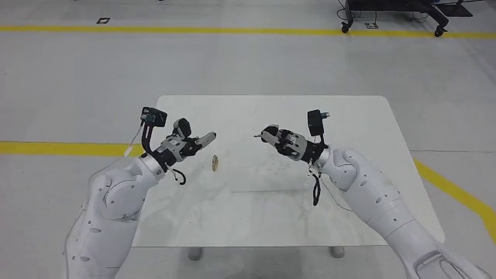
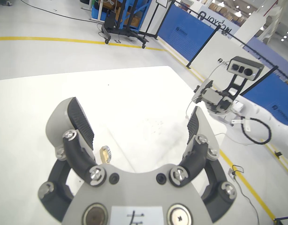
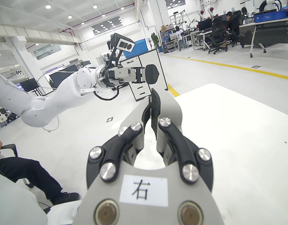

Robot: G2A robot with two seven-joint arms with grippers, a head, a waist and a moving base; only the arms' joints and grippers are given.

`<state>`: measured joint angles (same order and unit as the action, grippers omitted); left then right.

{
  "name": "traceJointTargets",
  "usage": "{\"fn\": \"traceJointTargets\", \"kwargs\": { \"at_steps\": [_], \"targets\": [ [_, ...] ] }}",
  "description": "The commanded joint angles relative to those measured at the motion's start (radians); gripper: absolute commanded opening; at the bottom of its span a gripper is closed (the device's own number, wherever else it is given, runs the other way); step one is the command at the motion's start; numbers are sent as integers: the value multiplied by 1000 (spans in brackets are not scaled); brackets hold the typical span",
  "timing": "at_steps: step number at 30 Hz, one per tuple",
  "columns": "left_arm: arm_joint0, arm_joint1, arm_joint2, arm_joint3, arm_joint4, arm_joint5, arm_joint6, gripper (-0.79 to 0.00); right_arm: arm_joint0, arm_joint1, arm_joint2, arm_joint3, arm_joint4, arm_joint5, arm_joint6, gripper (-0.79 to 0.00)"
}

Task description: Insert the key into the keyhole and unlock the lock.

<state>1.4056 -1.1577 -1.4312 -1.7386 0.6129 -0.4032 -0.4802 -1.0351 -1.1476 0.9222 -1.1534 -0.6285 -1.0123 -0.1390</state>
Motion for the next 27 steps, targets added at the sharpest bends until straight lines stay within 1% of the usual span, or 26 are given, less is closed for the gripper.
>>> {"fn": "traceJointTargets", "kwargs": {
  "at_steps": [1,3,4,6,7,8,10,11,12,14,16,18,20,23,24,26,27],
  "targets": [
    [0,0,0,0,-3,0,0,0,0,0,0,0,0,0,0,-785],
    [3,-1,3,-4,-14,-2,6,0,0,0,0,0,0,0,0,-785],
    [9,-2,16,-4,-75,-15,-8,0,-4,0,-2,-1,6,1,1,-785],
    [-3,-4,24,20,-275,-17,-97,0,-8,-4,-10,1,48,21,32,-785],
    [-15,-4,29,46,-404,-8,-163,0,-9,-6,-16,2,73,22,47,-785],
    [-33,-4,33,80,-544,11,-244,0,-7,-9,-26,4,112,0,67,-785],
    [-82,-4,38,163,-802,71,-412,0,-1,-13,-58,-9,214,0,118,-785],
    [-109,-4,41,197,-908,92,-484,0,2,-14,-76,-14,282,0,151,-785],
    [-132,-4,43,229,-976,100,-541,0,4,-15,-97,-20,363,0,192,-785],
    [-167,-5,54,278,-1043,103,-608,0,16,-14,-133,-24,533,0,290,-785],
    [-188,-9,75,310,-1098,99,-651,0,40,-14,-158,-3,693,0,401,-785],
    [-201,-12,95,331,-1122,80,-681,0,61,-17,-192,33,847,0,521,-785],
    [-212,-13,110,345,-1105,58,-689,0,88,-22,-219,71,984,13,629,-785],
    [-217,-13,130,344,-1056,18,-681,-185,125,-31,-247,108,1144,40,779,-785],
    [-217,-12,134,341,-1037,9,-676,-262,135,-34,-252,121,1176,46,819,-785],
    [-215,-11,141,332,-1004,-5,-665,-317,148,-40,-260,140,1232,57,882,-785],
    [-213,-11,144,328,-997,-8,-660,-369,153,-43,-264,149,1254,63,910,-785]
  ]
}}
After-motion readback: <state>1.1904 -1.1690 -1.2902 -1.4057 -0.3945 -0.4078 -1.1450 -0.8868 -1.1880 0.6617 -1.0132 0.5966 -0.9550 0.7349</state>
